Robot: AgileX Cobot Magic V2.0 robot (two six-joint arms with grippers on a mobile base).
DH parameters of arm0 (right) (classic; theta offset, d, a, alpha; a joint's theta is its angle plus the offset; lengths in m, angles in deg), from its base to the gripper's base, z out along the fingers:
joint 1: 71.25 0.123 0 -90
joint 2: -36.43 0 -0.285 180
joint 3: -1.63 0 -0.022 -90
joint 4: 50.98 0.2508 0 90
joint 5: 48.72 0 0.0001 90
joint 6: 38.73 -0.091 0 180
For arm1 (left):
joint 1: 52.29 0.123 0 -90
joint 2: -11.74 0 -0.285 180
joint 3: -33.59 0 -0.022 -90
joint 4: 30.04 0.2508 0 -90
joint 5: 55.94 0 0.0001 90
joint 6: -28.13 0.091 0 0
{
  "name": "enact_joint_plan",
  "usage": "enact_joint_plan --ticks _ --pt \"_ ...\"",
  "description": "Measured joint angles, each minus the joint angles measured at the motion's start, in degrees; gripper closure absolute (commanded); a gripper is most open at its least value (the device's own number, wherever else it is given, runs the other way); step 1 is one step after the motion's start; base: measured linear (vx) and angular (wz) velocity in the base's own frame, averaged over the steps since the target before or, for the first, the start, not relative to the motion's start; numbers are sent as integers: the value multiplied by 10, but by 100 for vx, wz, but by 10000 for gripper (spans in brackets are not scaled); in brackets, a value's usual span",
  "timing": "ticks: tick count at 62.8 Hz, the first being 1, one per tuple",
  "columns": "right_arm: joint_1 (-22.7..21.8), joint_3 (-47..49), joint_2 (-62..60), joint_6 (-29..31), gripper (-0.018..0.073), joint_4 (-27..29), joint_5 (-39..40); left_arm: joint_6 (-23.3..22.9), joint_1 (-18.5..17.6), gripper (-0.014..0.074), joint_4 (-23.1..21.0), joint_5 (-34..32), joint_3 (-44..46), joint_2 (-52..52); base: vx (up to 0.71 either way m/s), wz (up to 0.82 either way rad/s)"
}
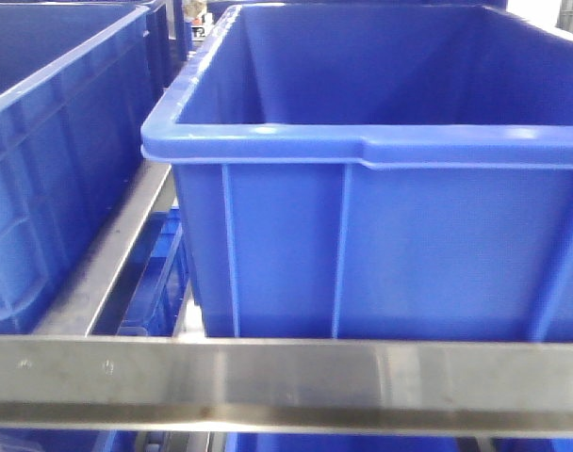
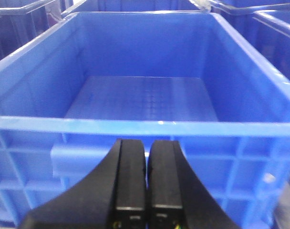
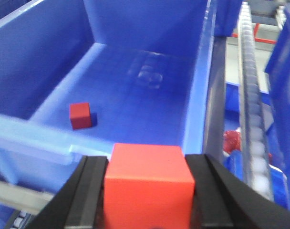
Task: Pick red cube and place on left shelf
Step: 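Approach the shelf and move the right gripper over a blue crate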
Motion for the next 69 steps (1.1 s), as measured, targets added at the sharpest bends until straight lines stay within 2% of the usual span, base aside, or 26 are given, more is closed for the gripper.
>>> enact_joint_plan --ticks 69 --pt "0 0 0 0 419 0 1 0 0 506 0 0 0 0 2 0"
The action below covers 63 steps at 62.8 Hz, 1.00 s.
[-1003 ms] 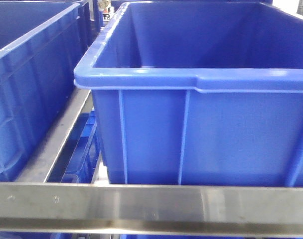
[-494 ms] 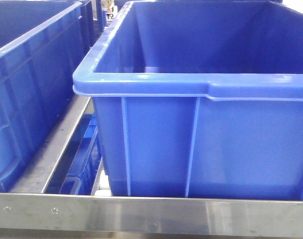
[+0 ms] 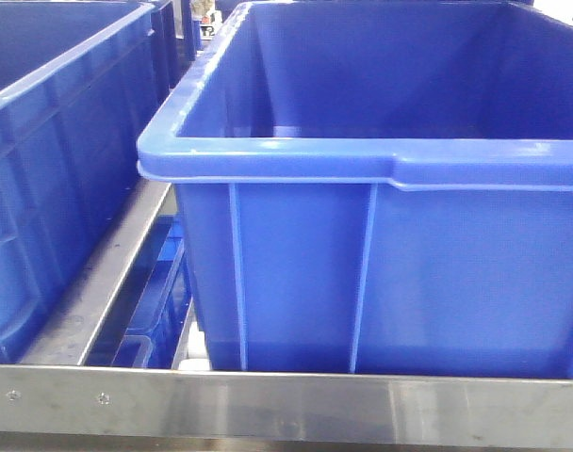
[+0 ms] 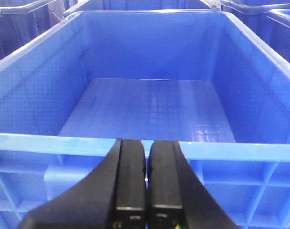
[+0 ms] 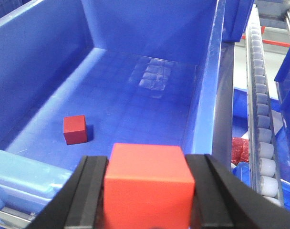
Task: Pick red cube and place on left shelf
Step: 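Approach the shelf and move the right gripper over a blue crate, then lower the red cube into the blue crate and open the right gripper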
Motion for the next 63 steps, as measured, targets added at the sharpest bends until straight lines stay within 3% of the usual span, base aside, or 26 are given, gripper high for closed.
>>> enact_joint_plan --ticks 15,25,41,63 --pt "0 18 1 0 419 0 -3 0 0 506 0 0 0 0 0 0" --pt "0 114 52 0 419 0 -26 0 0 506 0 0 0 0 0 0" --pt "0 300 267 5 419 2 -112 0 0 506 0 0 0 0 0 0" --pt "53 415 549 29 419 23 -178 0 0 506 0 0 0 0 0 0"
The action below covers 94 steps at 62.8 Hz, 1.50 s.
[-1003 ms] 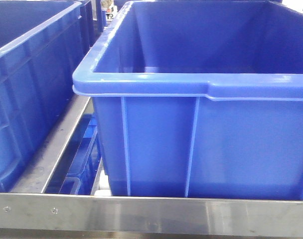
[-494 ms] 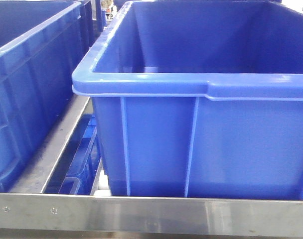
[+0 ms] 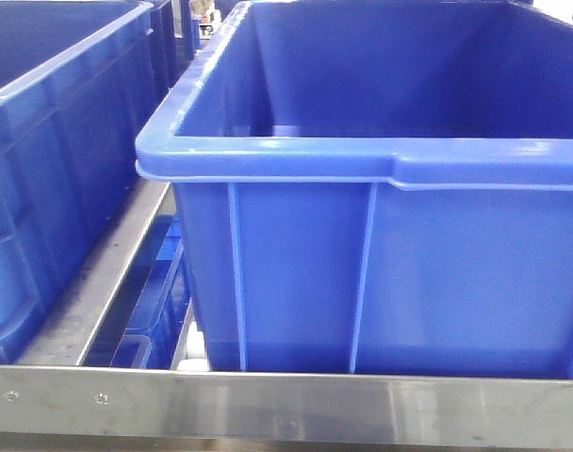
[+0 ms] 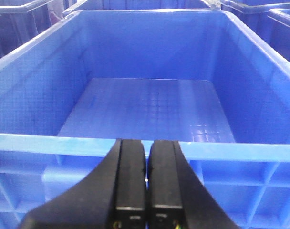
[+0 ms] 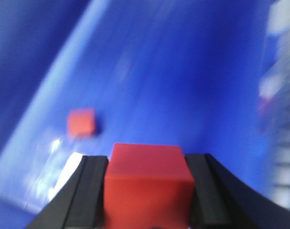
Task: Pick red cube and place on left shelf
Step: 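Lower the red cube into the blue crate and open the right gripper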
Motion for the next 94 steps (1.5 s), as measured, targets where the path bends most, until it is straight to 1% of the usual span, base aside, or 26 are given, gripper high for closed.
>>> enact_joint_plan --ticks 9,24,41,49,55,61,68,84,88,94 --pt "9 9 89 1 419 2 3 0 0 506 0 0 0 0 0 0" --pt "9 9 207 1 419 2 10 0 0 506 0 0 0 0 0 0" --pt "9 10 278 1 419 2 26 0 0 506 0 0 0 0 1 7" --pt "9 12 293 1 400 2 30 0 0 506 0 0 0 0 0 0" --pt "9 13 302 1 344 2 31 0 0 506 0 0 0 0 0 0" --pt "9 13 304 1 244 2 31 0 0 506 0 0 0 0 0 0" --pt "9 13 305 1 160 2 31 0 0 506 0 0 0 0 0 0" --pt "9 13 305 2 25 2 31 0 0 506 0 0 0 0 0 0" --pt "9 13 305 2 3 2 31 0 0 506 0 0 0 0 0 0" --pt "9 15 305 2 4 2 26 0 0 506 0 0 0 0 0 0"
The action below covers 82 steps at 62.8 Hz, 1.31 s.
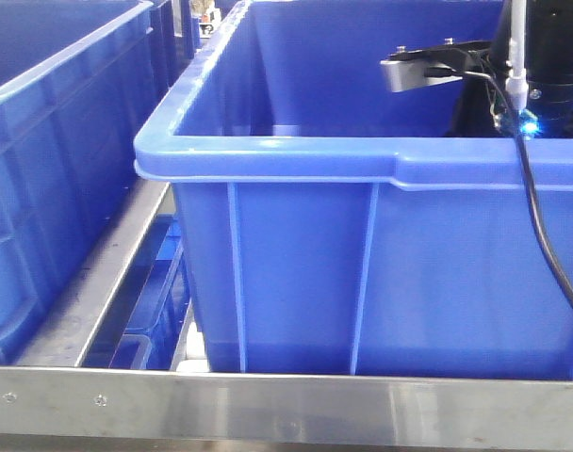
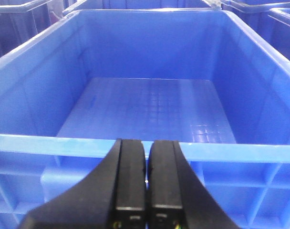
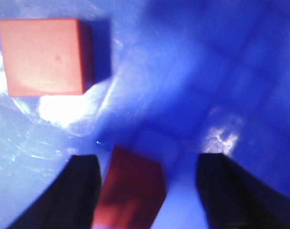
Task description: Pick red cube and place on left shelf
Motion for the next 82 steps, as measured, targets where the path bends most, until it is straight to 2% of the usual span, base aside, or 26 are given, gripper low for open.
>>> enact_joint_plan --ticks 6,12,28,38,59,82 --pt "0 5 0 0 15 0 -11 0 0 506 0 0 0 0 -3 -17" --pt "0 6 -14 0 74 0 -12 0 0 506 0 0 0 0 -1 -6" --pt "0 3 -133 0 382 0 14 0 0 506 0 0 0 0 0 0" --pt "0 -33 -238 0 487 0 51 0 0 506 0 0 0 0 0 0" --pt "0 -205 -510 0 513 0 135 0 0 506 0 0 0 0 0 0" --pt "0 -393 -806 0 513 0 143 0 0 506 0 0 0 0 0 0"
